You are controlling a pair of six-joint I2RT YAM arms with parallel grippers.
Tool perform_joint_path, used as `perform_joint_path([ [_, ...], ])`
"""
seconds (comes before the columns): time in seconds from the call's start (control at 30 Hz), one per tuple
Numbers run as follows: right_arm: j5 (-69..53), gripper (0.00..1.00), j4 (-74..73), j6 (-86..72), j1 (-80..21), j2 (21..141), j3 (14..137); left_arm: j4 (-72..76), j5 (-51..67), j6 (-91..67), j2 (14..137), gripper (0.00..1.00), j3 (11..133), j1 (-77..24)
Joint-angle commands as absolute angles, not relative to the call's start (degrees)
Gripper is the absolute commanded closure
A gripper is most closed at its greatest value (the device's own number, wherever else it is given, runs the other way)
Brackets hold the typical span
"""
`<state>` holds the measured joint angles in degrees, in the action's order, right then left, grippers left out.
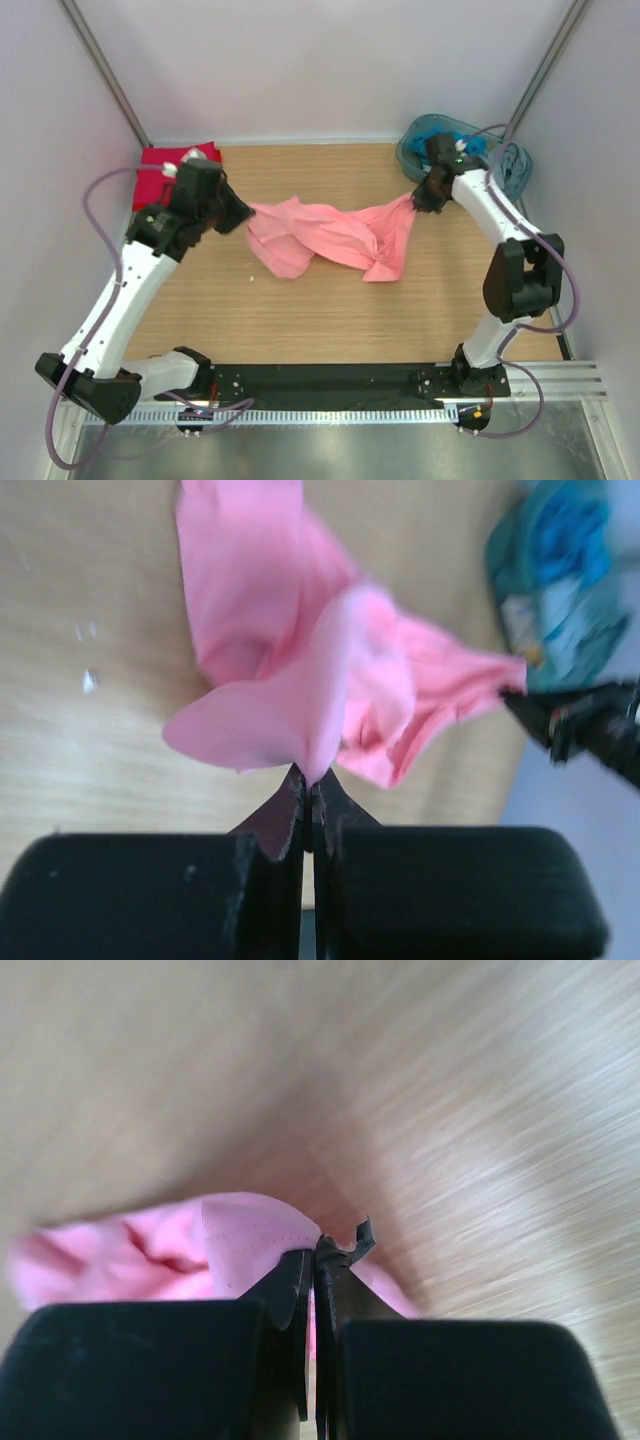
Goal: Fold and stack the t-shirts
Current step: Flatten the tshirt out
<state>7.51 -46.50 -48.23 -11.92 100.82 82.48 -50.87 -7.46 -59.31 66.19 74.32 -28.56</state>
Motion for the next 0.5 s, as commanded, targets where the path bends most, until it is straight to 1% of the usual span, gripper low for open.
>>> perform_joint_path([
  [0.0,15.73,0.99,-55.01,-44.13,-7.39,91.24,94.18,-58.96,-10.29,-52.22,68.45,1.00,89.44,-21.99],
  [0.1,14.94,0.99,-58.53,-43.42,-5.71,88.34,98.42,-63.01,-9.85,-49.93,69.87,1.00,98.14,-18.46],
  [0.2,14.41,0.99,-61.34,-42.63,-5.19,85.00,97.74,-65.21,-8.97,-48.69,69.53,1.00,100.46,-16.35],
  [0.27,15.46,0.99,-64.14,-41.31,-5.19,82.54,96.25,-66.70,-8.26,-48.17,68.12,1.00,99.41,-16.00],
  [0.4,17.48,0.99,-67.94,-39.82,-3.70,79.38,91.24,-69.78,-8.79,-47.64,63.91,1.00,92.74,-15.56],
  [0.47,18.36,0.99,-68.46,-38.85,-3.34,78.67,91.66,-70.75,-9.31,-47.64,60.67,1.00,89.74,-15.47],
])
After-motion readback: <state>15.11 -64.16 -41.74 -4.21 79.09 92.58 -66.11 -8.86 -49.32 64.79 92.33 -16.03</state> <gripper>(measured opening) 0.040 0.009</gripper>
